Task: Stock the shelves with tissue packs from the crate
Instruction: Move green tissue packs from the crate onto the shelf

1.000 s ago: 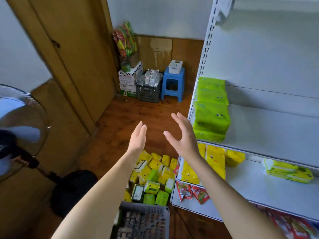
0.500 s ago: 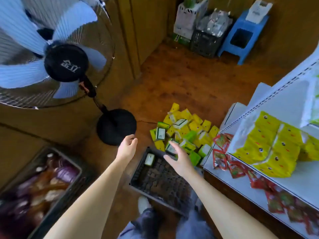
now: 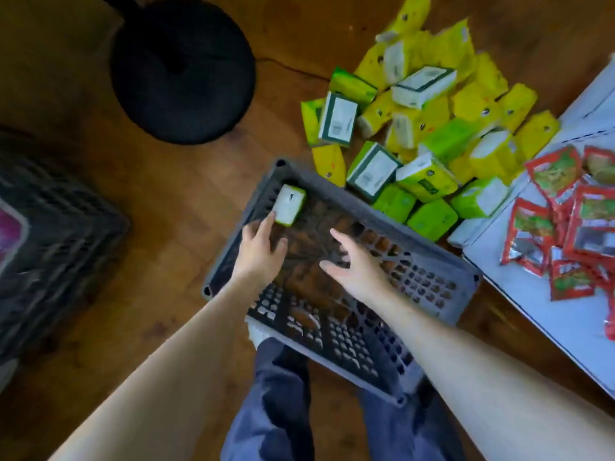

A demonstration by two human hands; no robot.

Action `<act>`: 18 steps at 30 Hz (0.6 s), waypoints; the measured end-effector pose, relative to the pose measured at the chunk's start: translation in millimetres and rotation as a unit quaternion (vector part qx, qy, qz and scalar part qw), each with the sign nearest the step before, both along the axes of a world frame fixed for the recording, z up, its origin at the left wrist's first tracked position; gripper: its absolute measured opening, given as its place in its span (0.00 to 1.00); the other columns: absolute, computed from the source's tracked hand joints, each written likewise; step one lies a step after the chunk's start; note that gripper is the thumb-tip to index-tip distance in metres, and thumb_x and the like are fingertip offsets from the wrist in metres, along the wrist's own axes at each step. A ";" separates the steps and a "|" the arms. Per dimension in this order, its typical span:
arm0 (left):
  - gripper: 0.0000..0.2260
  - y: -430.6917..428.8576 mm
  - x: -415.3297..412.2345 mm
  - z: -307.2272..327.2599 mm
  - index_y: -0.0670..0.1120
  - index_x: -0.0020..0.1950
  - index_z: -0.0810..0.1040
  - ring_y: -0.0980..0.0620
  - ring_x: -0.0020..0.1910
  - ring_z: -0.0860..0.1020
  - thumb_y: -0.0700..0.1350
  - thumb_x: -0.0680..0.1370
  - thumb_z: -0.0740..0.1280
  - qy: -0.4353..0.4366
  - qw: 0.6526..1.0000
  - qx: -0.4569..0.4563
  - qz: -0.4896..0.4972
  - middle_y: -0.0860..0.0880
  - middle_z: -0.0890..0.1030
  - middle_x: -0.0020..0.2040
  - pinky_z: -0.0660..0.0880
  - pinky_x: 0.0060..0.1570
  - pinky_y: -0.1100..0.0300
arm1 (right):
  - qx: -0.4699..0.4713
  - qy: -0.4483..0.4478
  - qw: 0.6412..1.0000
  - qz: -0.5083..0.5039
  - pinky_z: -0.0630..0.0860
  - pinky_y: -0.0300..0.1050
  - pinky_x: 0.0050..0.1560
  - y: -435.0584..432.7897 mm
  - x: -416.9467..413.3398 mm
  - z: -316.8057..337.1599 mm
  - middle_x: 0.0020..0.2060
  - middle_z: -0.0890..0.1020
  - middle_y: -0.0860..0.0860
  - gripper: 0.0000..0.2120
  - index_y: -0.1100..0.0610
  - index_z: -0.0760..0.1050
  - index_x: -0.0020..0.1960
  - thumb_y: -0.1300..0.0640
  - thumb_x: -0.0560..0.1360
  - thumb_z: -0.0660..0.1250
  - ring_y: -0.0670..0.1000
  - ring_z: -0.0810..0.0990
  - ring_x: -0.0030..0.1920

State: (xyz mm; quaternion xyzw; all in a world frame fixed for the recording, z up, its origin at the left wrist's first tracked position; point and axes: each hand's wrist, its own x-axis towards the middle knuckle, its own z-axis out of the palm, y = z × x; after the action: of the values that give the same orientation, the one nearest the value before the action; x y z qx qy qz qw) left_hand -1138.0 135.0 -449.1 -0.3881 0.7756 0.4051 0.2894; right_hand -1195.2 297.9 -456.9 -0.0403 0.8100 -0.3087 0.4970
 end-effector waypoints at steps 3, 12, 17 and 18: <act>0.24 4.3 -14.2 -85.9 0.56 0.76 0.52 0.42 0.71 0.60 0.49 0.82 0.56 -0.005 0.999 -0.029 -0.037 0.46 0.54 0.75 0.67 0.61 0.50 | -0.013 0.014 0.999 0.034 0.71 0.46 0.60 3.4 -8.1 -83.6 0.72 0.65 0.51 0.31 0.45 0.55 0.75 0.50 0.76 0.66 0.53 0.68 0.69; 0.24 14.4 -23.6 -198.0 0.52 0.73 0.60 0.38 0.69 0.59 0.46 0.78 0.62 0.023 0.954 -0.237 -0.182 0.40 0.58 0.71 0.64 0.62 0.44 | -0.010 -0.029 0.999 -0.040 0.74 0.48 0.57 14.8 -2.3 -196.8 0.72 0.65 0.50 0.30 0.46 0.55 0.75 0.53 0.77 0.64 0.56 0.71 0.65; 0.24 21.2 -24.6 -205.2 0.51 0.71 0.61 0.34 0.63 0.64 0.36 0.77 0.62 0.036 0.967 -0.219 -0.121 0.39 0.57 0.71 0.68 0.54 0.44 | -0.005 -0.053 0.997 -0.056 0.72 0.42 0.53 19.8 2.8 -197.8 0.71 0.65 0.52 0.29 0.46 0.54 0.75 0.53 0.78 0.63 0.53 0.68 0.68; 0.24 20.8 -24.7 -205.0 0.51 0.71 0.61 0.34 0.63 0.65 0.35 0.77 0.61 0.037 0.972 -0.209 -0.097 0.39 0.56 0.71 0.69 0.54 0.44 | -0.004 -0.052 0.997 -0.055 0.73 0.43 0.53 19.2 2.8 -195.4 0.71 0.66 0.53 0.29 0.46 0.54 0.75 0.53 0.78 0.63 0.53 0.69 0.67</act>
State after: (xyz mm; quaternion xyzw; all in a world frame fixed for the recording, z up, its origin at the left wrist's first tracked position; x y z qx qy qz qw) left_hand -1162.7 155.8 -654.1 -0.3474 0.8873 0.2179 0.2112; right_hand -1192.4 317.1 -652.3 0.0191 0.7827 -0.3404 0.5208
